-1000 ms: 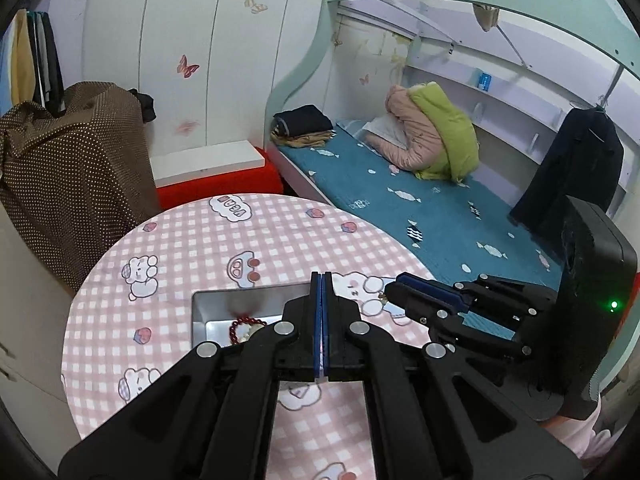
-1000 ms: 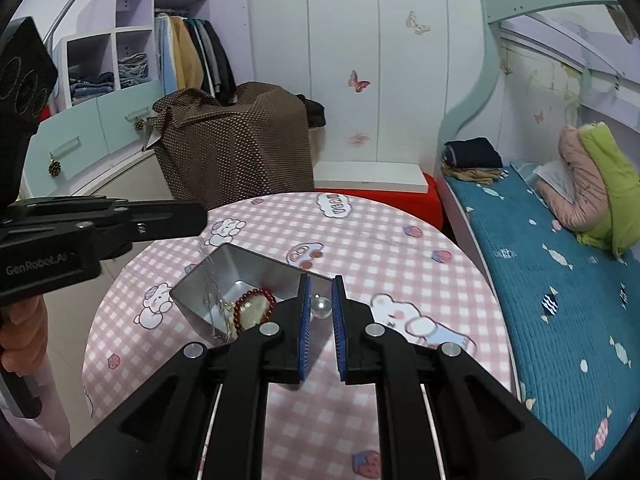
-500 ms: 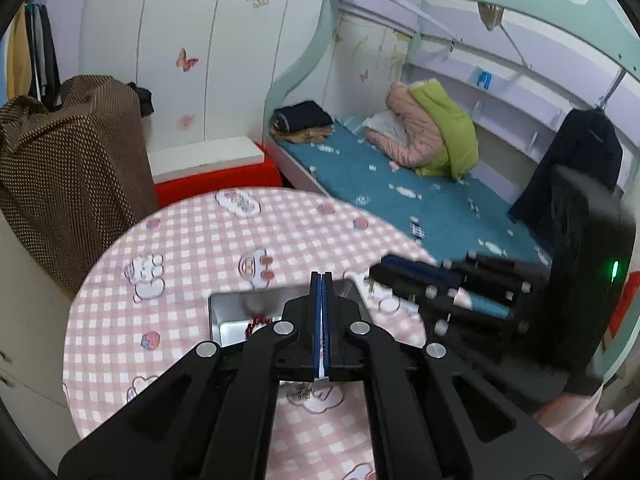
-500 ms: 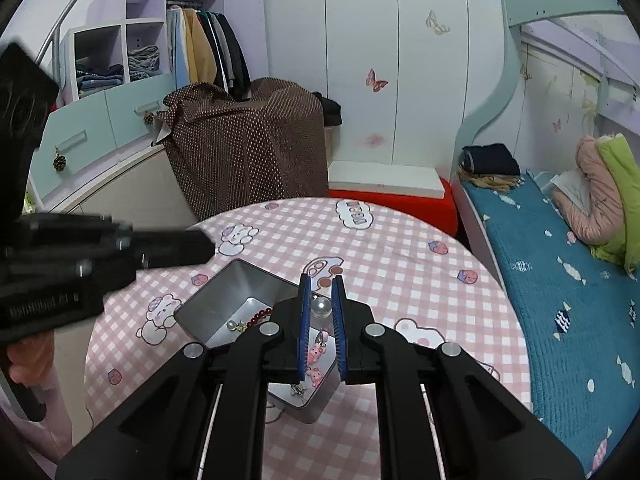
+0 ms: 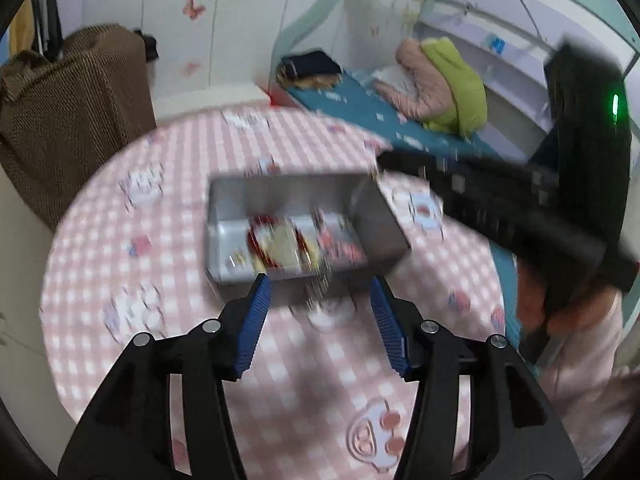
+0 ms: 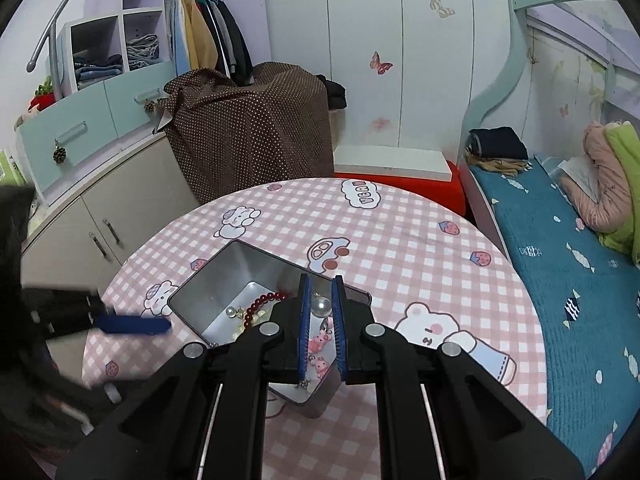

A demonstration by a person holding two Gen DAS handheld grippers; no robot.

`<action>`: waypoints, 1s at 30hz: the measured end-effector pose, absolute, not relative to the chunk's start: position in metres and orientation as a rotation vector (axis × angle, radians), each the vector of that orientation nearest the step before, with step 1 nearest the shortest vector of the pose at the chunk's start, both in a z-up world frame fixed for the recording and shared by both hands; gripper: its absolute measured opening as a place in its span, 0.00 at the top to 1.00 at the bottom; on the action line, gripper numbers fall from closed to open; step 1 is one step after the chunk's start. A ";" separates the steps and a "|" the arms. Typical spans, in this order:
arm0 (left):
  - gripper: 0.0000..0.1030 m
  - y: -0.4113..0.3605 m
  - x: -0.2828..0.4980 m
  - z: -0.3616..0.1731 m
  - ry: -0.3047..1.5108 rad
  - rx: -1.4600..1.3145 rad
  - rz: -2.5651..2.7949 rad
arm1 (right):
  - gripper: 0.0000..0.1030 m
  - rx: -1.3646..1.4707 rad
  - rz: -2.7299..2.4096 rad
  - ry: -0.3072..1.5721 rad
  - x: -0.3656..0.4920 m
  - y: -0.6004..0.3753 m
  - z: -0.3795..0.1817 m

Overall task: Organize jewelry
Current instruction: 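Lift the necklace and pearl over the grey box and open both tools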

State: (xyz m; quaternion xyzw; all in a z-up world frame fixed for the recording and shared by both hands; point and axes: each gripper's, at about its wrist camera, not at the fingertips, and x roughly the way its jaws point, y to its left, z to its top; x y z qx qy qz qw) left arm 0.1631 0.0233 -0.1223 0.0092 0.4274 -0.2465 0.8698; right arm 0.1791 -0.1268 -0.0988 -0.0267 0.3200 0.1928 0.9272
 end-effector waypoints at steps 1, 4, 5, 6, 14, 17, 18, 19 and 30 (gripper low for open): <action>0.49 0.019 0.162 -0.133 0.925 0.022 -0.509 | 0.91 -0.054 0.395 0.659 0.179 -0.127 -0.100; 0.50 0.012 0.167 -0.152 0.972 0.019 -0.482 | 0.91 -0.055 0.394 0.670 0.177 -0.128 -0.103; 0.55 0.010 0.170 -0.157 0.978 0.013 -0.469 | 0.91 -0.055 0.394 0.673 0.177 -0.128 -0.104; 0.58 0.009 0.172 -0.159 0.980 0.011 -0.463 | 0.91 -0.054 0.394 0.678 0.177 -0.128 -0.105; 0.97 0.006 0.183 -0.179 1.012 0.002 -0.428 | 0.91 -0.048 0.384 0.688 0.175 -0.132 -0.108; 0.97 0.011 0.179 -0.171 0.991 -0.019 -0.425 | 0.91 -0.043 0.381 0.684 0.174 -0.135 -0.108; 0.97 0.013 0.179 -0.166 0.983 -0.027 -0.428 | 0.91 -0.041 0.380 0.681 0.174 -0.135 -0.107; 0.97 0.015 0.178 -0.160 0.969 -0.034 -0.435 | 0.91 -0.039 0.381 0.678 0.173 -0.136 -0.106; 0.98 0.018 0.168 -0.083 0.760 -0.011 -0.436 | 0.91 -0.037 0.387 0.641 0.169 -0.137 -0.096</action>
